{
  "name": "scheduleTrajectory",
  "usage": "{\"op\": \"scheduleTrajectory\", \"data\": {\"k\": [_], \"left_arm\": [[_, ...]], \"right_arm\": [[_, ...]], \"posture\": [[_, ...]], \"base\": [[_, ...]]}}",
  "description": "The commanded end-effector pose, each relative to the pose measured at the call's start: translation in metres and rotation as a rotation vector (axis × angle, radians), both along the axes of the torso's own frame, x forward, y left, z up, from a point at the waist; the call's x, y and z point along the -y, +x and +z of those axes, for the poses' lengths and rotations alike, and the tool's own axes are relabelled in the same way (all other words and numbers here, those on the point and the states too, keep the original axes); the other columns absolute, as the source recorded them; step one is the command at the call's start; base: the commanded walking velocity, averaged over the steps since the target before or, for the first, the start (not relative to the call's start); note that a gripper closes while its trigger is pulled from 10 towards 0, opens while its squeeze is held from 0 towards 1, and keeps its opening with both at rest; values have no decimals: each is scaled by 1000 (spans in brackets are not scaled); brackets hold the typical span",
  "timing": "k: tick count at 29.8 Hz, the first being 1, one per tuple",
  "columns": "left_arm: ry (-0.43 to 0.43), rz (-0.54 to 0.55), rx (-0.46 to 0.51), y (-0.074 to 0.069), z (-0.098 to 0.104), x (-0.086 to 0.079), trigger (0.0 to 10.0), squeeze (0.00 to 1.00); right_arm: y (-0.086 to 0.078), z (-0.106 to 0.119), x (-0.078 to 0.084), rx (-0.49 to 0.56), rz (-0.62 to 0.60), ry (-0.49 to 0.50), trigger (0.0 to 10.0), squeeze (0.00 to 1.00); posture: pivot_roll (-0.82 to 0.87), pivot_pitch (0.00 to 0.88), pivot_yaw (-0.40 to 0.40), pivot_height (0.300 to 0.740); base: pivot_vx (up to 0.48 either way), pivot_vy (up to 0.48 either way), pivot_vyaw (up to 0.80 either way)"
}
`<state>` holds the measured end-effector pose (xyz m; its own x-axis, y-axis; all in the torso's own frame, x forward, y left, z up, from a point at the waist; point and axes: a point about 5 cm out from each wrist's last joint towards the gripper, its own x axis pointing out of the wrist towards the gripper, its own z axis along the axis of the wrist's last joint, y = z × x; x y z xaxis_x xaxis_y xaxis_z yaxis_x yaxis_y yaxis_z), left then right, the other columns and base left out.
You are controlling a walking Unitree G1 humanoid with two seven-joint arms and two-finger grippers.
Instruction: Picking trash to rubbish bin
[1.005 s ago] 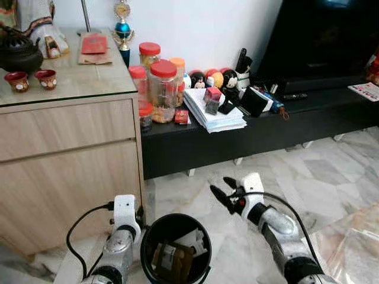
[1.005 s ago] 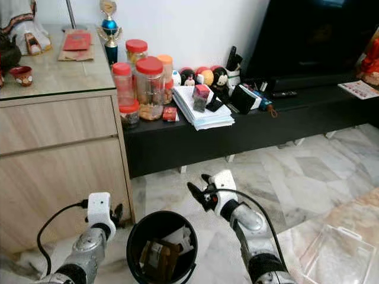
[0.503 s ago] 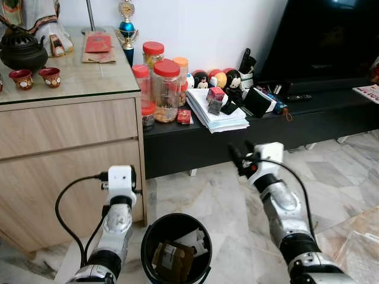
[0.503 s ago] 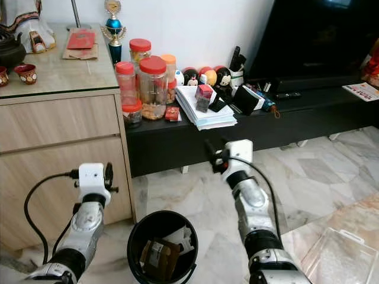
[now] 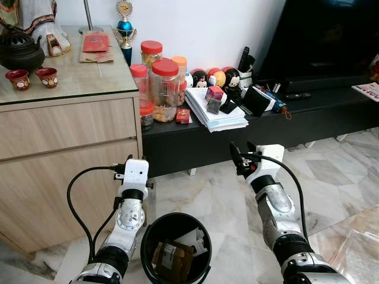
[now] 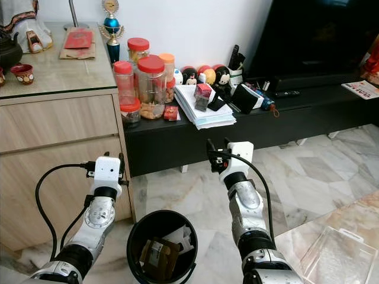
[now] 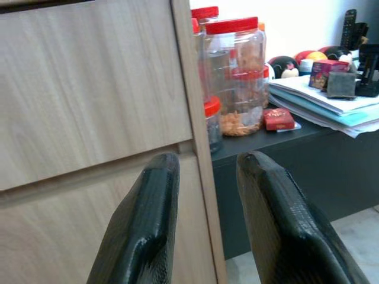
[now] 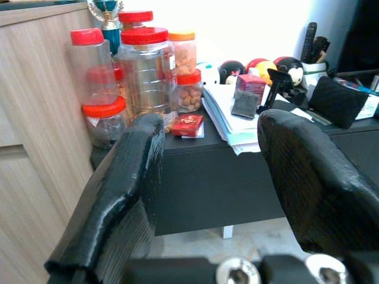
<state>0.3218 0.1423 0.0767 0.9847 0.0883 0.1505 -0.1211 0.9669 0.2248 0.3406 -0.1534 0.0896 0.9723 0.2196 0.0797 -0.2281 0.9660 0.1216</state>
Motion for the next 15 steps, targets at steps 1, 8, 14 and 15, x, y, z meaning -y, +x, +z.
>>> {"op": "scheduleTrajectory", "data": {"k": [1, 8, 14, 15], "left_arm": [[10, -7, 14, 1, 4, 4, 10000, 0], [10, -5, 17, 3, 5, 4, 10000, 0], [6, -3, 13, 2, 4, 5, 10000, 0], [6, -2, 12, 2, 4, 4, 10000, 0]], "right_arm": [[4, 6, 11, 19, -36, -1, 10000, 0], [6, 11, 15, 37, -39, -5, 10000, 0], [4, 8, 14, 28, -38, -3, 10000, 0], [4, 7, 14, 27, -38, -2, 10000, 0]], "posture": [[189, 0, -139, 740], [188, 0, -148, 740], [193, 0, -151, 740], [193, 0, -151, 740]], "base": [[0, 0, 0], [0, 0, 0], [0, 0, 0], [0, 0, 0]]}}
